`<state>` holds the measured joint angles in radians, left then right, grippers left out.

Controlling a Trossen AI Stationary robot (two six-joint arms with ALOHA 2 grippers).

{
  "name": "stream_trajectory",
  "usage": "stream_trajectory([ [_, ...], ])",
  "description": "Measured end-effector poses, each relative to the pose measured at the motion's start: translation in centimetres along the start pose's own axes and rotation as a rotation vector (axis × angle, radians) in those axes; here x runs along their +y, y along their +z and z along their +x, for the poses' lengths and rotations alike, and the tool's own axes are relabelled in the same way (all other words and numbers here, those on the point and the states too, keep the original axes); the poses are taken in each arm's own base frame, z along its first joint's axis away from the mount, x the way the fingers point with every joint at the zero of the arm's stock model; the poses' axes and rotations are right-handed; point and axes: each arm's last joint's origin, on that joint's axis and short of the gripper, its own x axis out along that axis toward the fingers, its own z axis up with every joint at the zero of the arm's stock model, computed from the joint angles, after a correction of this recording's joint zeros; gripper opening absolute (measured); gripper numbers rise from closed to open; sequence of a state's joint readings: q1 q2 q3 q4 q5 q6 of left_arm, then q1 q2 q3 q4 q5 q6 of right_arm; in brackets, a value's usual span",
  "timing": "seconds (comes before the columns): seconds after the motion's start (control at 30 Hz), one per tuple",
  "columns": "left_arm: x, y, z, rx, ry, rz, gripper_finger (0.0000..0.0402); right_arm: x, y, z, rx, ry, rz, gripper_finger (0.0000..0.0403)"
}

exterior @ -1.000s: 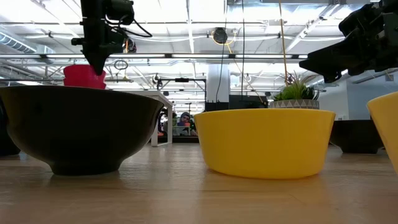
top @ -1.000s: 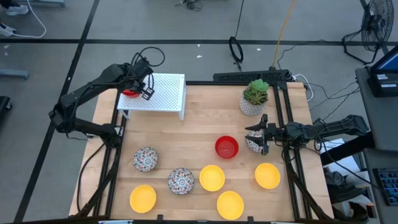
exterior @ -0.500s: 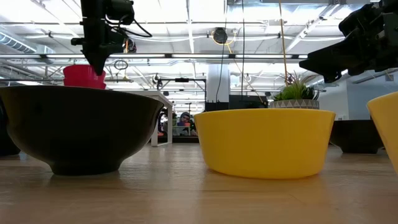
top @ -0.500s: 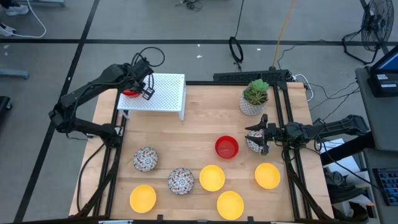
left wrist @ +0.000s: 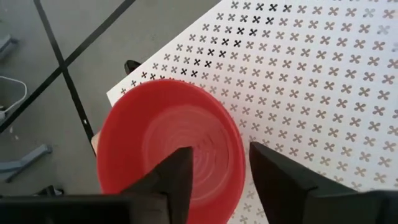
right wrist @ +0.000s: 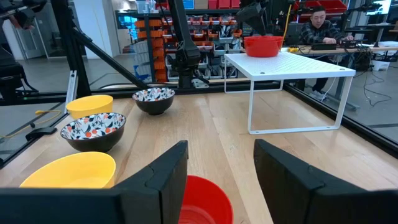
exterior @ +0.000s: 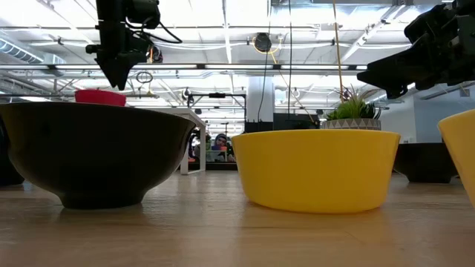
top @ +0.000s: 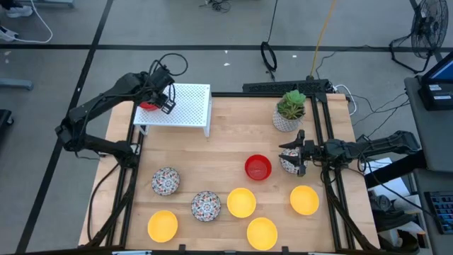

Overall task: Pick & Place Mini bowls
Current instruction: Put the black bowl on the shelf

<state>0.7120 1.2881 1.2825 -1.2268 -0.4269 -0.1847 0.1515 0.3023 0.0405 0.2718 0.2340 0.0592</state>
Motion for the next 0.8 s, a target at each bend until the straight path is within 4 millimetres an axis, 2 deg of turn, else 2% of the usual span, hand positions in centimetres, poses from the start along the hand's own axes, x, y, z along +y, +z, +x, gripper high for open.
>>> stream_trajectory([
  [0.17,-0.2,0.5,-1.1,-0.035,-0.093,-0.032,0.017,0.0,0.0,0.0,0.0,0.0,0.0,0.0171],
  [0.27,-1.4,0.6,-1.6,-0.032,-0.242,-0.109,0.017,0.0,0.0,0.0,0.0,0.0,0.0,0.0171],
  [0.37,-3.3,-0.2,-1.5,0.043,-0.366,-0.153,0.017,0.0,0.0,0.0,0.0,0.0,0.0,0.0171],
  [0.47,-6.3,-2.1,-1.0,0.159,-0.464,-0.113,0.017,0.0,0.0,0.0,0.0,0.0,0.0,0.0171],
  [0.63,-11.1,-6.1,-1.2,0.303,-0.572,-0.037,0.017,0.0,0.0,0.0,0.0,0.0,0.0,0.0171],
  [0.8,-14.1,-9.8,-2.7,0.368,-0.576,-0.017,0.017,0.0,0.0,0.0,0.0,0.0,0.0,0.0171],
])
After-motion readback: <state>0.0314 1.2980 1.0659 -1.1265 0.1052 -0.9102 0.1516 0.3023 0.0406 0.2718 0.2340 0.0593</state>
